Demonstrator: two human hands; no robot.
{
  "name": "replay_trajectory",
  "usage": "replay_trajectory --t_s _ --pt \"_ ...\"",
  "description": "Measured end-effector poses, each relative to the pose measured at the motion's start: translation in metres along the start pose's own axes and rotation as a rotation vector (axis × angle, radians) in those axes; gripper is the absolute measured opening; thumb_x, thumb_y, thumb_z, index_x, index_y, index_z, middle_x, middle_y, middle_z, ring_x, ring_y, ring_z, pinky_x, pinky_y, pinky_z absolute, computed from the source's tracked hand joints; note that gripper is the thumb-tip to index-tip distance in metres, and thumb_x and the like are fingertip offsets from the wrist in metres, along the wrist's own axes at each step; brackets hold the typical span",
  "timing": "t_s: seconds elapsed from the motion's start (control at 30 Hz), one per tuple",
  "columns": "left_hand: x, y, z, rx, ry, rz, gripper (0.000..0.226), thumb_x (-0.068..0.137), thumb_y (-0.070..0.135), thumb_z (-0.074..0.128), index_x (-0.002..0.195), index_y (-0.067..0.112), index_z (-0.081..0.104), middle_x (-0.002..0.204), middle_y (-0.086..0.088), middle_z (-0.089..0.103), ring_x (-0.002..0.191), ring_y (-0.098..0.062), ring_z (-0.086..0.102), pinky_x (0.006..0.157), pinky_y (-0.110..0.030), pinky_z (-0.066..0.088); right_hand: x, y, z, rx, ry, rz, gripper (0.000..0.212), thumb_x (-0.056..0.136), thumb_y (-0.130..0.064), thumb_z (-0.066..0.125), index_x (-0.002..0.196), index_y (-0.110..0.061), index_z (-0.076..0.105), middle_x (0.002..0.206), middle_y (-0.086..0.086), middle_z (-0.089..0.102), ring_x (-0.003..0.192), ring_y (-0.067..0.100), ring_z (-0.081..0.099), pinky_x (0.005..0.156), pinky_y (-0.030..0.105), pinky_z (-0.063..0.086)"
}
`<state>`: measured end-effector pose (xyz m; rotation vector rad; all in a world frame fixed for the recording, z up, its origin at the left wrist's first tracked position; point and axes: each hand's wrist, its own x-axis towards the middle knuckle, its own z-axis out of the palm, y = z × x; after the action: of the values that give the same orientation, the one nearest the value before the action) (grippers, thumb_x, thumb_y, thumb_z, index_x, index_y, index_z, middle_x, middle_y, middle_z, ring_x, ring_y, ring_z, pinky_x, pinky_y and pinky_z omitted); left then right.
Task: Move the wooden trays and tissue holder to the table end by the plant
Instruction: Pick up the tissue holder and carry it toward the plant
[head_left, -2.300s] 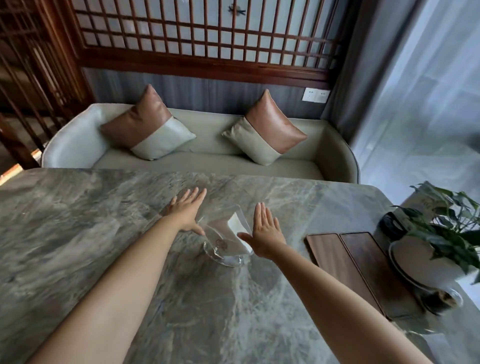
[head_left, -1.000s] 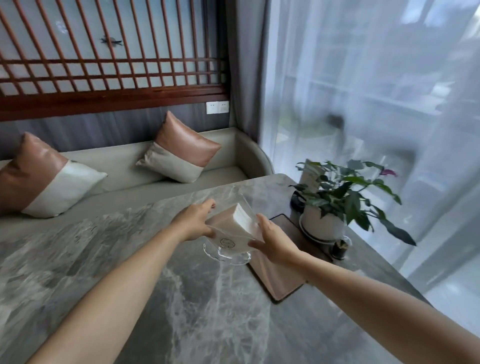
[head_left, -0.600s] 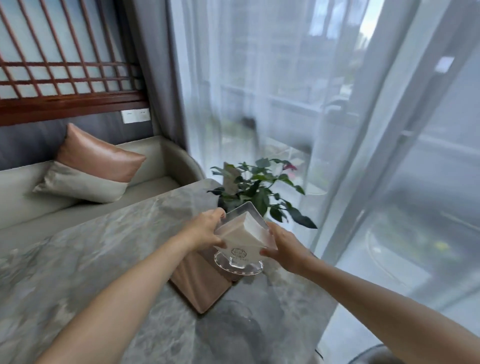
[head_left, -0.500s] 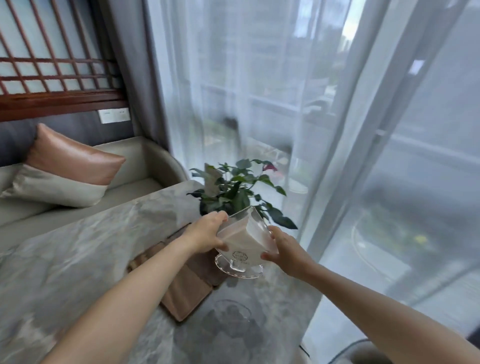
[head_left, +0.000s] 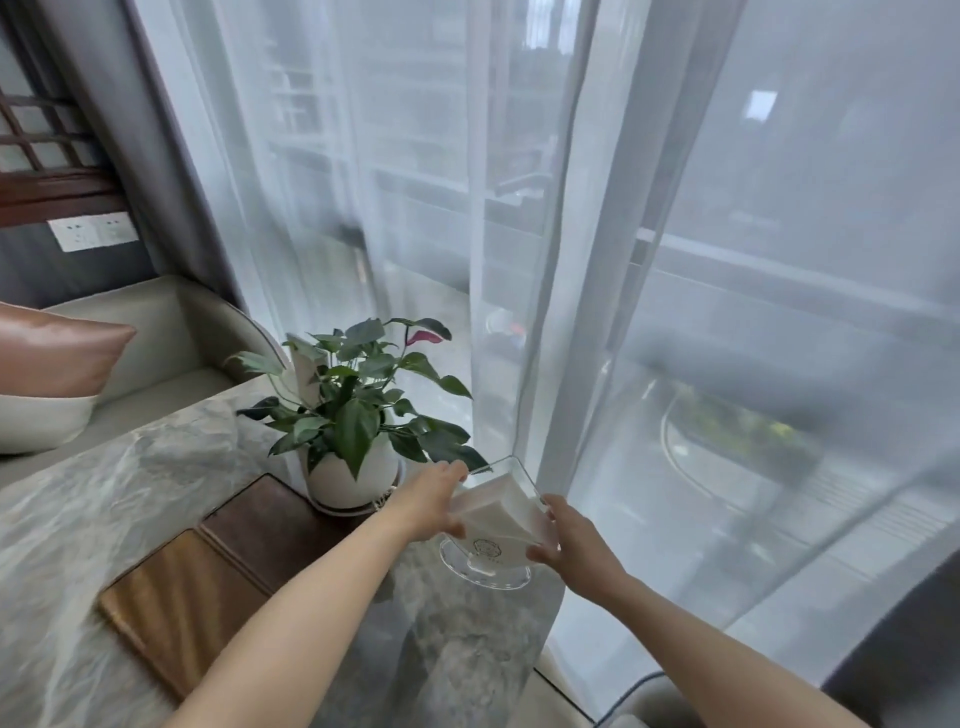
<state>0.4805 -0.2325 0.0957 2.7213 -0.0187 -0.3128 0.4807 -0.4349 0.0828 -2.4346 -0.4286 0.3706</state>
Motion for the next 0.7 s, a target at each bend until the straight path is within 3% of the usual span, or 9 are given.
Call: replay_trajectory --t_s 0.27,0.4,0.53,0.7 --pt "0.033 0.003 0.017 0.056 -0.024 -0.056 0.066 0.076 0.027 0.075 0.13 0.013 0.041 0.131 -0.007 0.051 0.117 -0.028 0.052 0.094 -0.043 0.048 0.033 0.027 0.002 -0.004 -0.065 0.06 0.06 0.082 -0.018 0.063 0.134 -0.013 0.034 0.129 0.01 0.051 0.114 0.028 0.052 0.095 0.035 0.044" --pt "0.046 0.0 0.02 0.047 -0.055 -0.06 0.065 0.078 0.025 0.074 0.131 0.012 0.04 0.132 -0.007 0.05 0.119 -0.028 0.052 0.094 -0.04 0.046 0.044 0.034 0.004 -0.009 -0.086 0.081 0.064 0.083 -0.019 0.063 0.137 -0.014 0.03 0.132 0.01 0.05 0.116 0.027 0.051 0.096 0.035 0.043" --pt "0.056 -0.001 0.025 -0.009 -0.089 -0.077 0.06 0.08 0.023 0.072 0.132 0.014 0.043 0.134 -0.005 0.052 0.126 -0.027 0.049 0.103 -0.038 0.044 0.05 0.04 0.005 -0.012 -0.091 0.102 0.064 0.083 -0.02 0.063 0.137 -0.014 0.029 0.132 0.01 0.049 0.115 0.028 0.051 0.096 0.035 0.043" --pt "0.063 -0.006 0.03 -0.017 -0.119 -0.109 0.049 0.082 0.023 0.068 0.124 0.011 0.047 0.127 -0.007 0.056 0.121 -0.027 0.052 0.102 -0.041 0.045 0.055 0.042 0.006 -0.037 -0.105 0.109 0.064 0.083 -0.021 0.063 0.137 -0.013 0.029 0.131 0.011 0.05 0.115 0.029 0.05 0.092 0.035 0.042"
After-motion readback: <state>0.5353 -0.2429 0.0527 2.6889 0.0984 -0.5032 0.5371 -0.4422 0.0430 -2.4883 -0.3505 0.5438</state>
